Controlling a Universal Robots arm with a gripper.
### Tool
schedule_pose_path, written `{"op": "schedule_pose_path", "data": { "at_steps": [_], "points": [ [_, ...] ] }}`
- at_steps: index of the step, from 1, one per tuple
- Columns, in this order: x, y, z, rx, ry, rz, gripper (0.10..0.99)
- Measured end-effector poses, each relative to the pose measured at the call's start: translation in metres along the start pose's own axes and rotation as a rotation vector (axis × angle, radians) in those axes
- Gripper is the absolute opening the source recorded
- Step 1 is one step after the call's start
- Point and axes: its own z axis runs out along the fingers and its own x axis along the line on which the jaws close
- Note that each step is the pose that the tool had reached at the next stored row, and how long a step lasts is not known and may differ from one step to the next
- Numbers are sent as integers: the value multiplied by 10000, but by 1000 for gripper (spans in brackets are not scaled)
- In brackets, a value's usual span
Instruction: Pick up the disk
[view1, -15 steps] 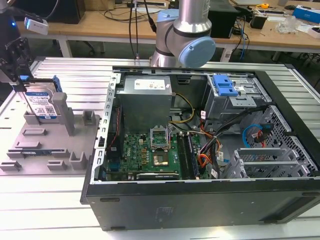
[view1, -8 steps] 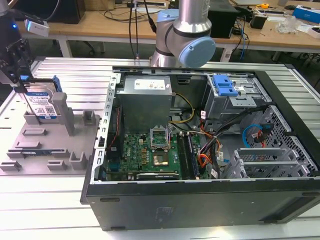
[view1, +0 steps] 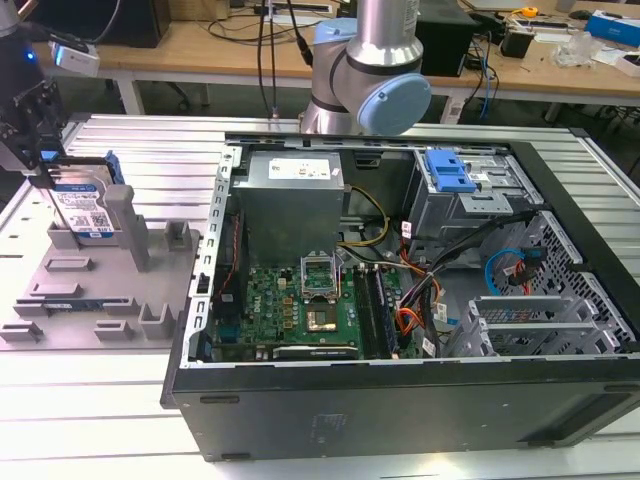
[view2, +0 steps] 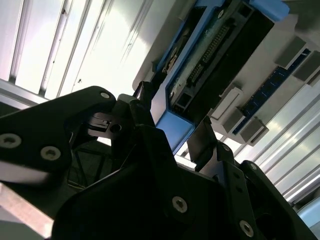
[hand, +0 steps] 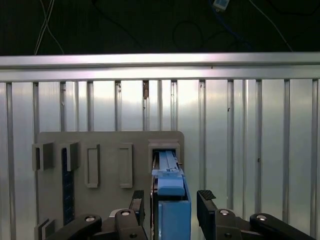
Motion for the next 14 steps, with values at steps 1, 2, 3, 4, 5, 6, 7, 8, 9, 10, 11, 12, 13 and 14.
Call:
{"op": "schedule_pose_path", "data": {
  "at_steps": [1,2,3,4,5,6,7,8,9,10,11,12,13,14],
  "points": [
    [1,1,4,-1,0,1,541],
    [1,2,5,0,0,0,541],
    [1,2,5,1,0,0,541],
    [1,2,6,1,-6,-1,541],
    [0,2,6,1,-11,0,541],
    [0,2,6,1,-18,0,541],
    [1,2,5,1,-18,0,541],
    [1,2,6,1,-18,0,541],
    [1,2,6,0,-18,0,541],
    [2,2,6,0,-19,0,541],
    [2,3,6,0,-19,0,541],
    [4,3,7,1,-18,0,525],
    [4,3,7,1,-18,0,463],
    [4,4,7,0,-18,0,463]
  ]
}}
